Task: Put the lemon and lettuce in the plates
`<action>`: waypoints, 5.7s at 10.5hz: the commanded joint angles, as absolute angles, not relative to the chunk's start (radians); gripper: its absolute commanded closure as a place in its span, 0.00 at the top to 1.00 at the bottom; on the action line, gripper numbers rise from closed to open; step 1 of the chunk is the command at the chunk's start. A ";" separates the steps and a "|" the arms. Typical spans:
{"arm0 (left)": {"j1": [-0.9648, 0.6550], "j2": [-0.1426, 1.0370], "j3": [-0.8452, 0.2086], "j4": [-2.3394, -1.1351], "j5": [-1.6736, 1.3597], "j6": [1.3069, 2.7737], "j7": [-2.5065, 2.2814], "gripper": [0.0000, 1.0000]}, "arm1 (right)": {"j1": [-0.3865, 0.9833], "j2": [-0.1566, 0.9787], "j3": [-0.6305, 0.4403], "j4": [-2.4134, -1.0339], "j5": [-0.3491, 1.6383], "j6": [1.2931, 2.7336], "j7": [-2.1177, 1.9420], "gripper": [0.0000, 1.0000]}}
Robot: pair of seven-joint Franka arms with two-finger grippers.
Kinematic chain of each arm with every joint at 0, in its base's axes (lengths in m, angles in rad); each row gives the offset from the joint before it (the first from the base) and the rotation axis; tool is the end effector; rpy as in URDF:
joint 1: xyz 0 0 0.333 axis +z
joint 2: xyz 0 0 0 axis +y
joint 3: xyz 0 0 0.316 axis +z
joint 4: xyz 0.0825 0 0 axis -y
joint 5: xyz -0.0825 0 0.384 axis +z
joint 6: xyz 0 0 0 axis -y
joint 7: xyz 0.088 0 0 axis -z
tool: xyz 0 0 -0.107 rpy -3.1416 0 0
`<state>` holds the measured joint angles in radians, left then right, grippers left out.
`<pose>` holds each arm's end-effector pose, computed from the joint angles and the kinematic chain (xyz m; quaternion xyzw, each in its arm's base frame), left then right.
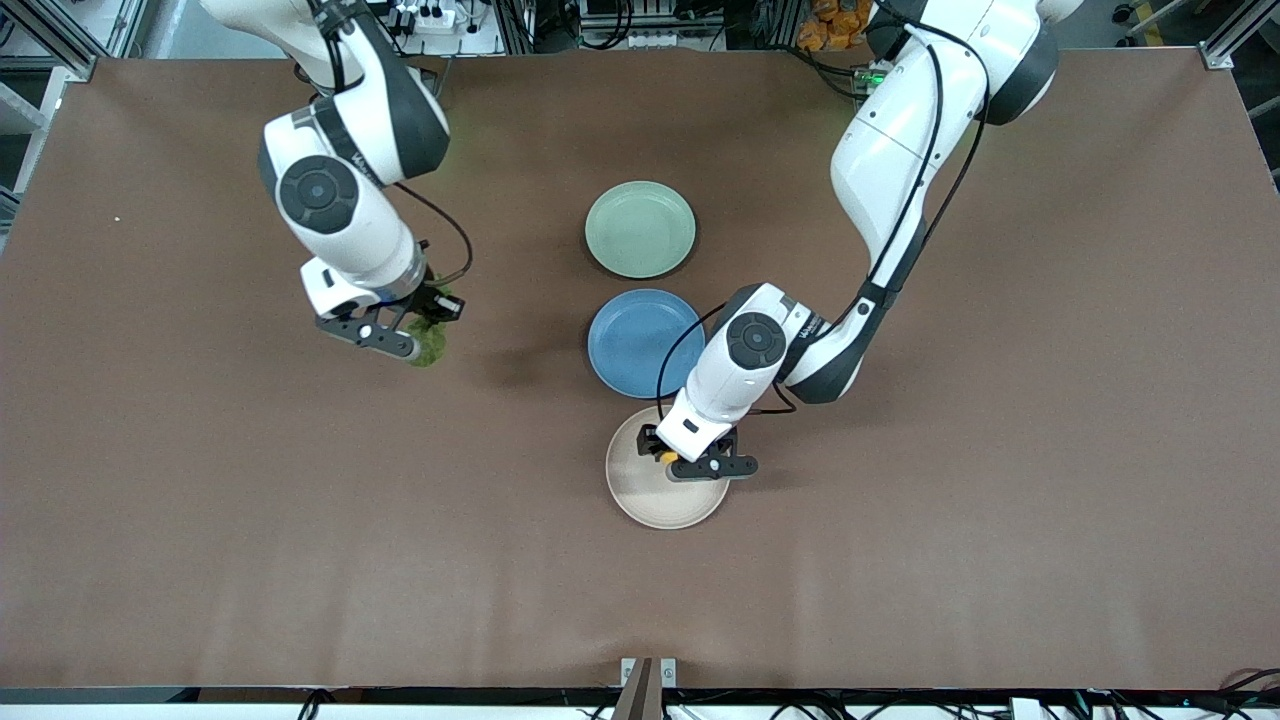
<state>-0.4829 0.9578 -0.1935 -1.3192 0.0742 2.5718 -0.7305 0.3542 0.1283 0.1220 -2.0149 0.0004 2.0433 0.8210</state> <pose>0.6229 -0.4502 0.1928 0.9855 0.0509 0.0876 0.1363 0.5041 0.2586 0.3825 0.9839 -0.1715 -0.0442 0.0235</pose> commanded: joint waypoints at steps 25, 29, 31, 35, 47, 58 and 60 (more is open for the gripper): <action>-0.191 0.713 -0.138 -1.308 0.092 1.893 -0.430 1.00 | 0.968 0.442 0.110 -1.931 0.025 2.243 1.801 1.00; -0.014 0.649 -0.140 -1.316 0.091 1.766 -0.133 1.00 | 0.924 0.460 0.104 -1.891 -0.093 2.243 1.777 1.00; -0.006 0.621 -0.140 -1.318 0.091 1.694 -0.133 1.00 | 0.870 0.460 0.104 -1.859 -0.129 2.244 1.650 1.00; 0.011 0.568 -0.138 -1.318 0.087 1.648 -0.138 1.00 | 0.775 0.451 0.104 -1.859 -0.144 2.253 1.479 1.00; 0.032 0.258 -0.078 -1.370 0.071 1.442 -0.041 1.00 | 0.277 0.380 0.114 -1.838 -0.105 2.249 0.854 1.00; 0.048 0.135 -0.132 -1.445 0.040 1.440 -0.055 1.00 | 0.038 0.215 0.107 -1.922 -0.021 2.057 0.334 1.00; 0.048 0.135 -0.130 -1.443 0.032 1.442 -0.055 1.00 | 0.029 0.151 0.109 -1.966 -0.026 2.008 0.302 1.00</action>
<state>0.0364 0.1613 -0.1274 -1.4171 0.0568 1.4378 -0.0670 0.0464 0.2359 0.0976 -1.8896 -0.0095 2.0213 0.3375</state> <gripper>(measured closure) 0.000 0.000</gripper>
